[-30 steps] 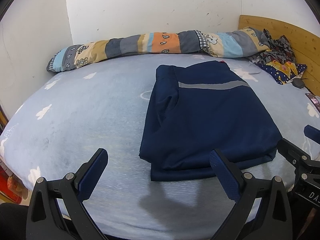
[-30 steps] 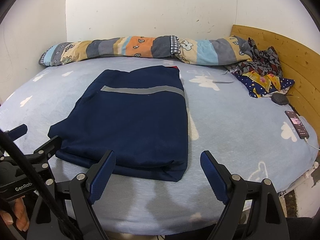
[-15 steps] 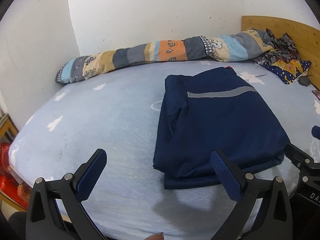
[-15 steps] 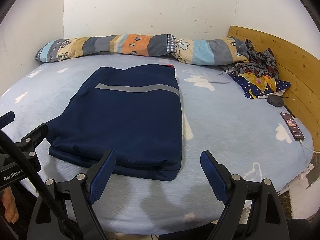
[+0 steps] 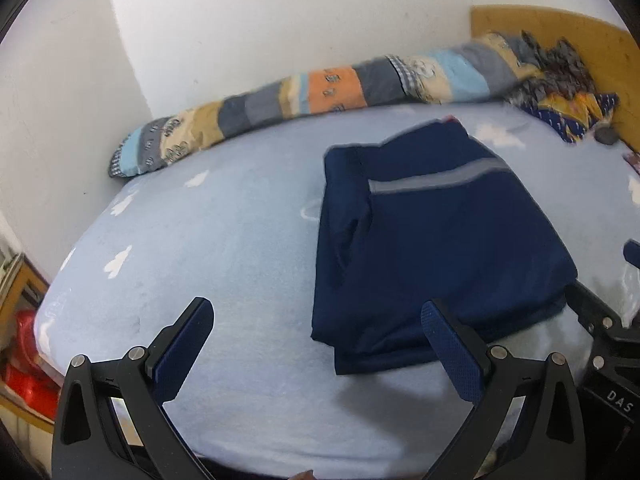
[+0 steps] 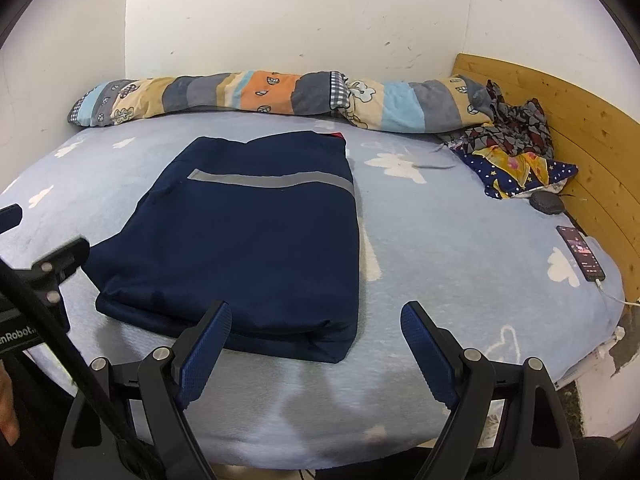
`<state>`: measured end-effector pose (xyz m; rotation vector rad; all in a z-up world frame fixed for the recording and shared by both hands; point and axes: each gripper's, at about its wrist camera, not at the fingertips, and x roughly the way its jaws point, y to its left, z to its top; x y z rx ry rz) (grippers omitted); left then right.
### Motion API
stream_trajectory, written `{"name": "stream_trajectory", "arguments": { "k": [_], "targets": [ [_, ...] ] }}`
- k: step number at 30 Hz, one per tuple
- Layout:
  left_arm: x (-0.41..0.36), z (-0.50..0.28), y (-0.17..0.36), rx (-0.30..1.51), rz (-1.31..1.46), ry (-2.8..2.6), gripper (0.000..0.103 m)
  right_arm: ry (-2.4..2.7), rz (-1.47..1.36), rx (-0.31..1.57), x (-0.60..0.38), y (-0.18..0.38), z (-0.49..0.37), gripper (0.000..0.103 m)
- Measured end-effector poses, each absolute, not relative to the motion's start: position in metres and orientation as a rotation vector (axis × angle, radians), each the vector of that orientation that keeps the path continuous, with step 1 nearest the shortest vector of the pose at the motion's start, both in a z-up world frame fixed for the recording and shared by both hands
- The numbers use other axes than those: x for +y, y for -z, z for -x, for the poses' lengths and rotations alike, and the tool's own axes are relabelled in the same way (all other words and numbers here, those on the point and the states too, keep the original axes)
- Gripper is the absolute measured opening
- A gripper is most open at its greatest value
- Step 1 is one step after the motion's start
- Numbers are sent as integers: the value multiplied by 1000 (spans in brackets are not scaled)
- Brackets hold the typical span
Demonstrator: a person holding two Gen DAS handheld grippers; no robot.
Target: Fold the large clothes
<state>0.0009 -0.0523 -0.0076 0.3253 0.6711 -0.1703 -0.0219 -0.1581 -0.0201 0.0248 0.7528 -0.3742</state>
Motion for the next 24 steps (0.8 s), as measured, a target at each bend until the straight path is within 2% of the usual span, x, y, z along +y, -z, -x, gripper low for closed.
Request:
{"name": "stream_trajectory", "arguments": {
  "k": [24],
  "targets": [
    [-39, -5, 2, 722, -277, 157, 103, 378, -31, 734, -158, 15, 25, 90]
  ]
}}
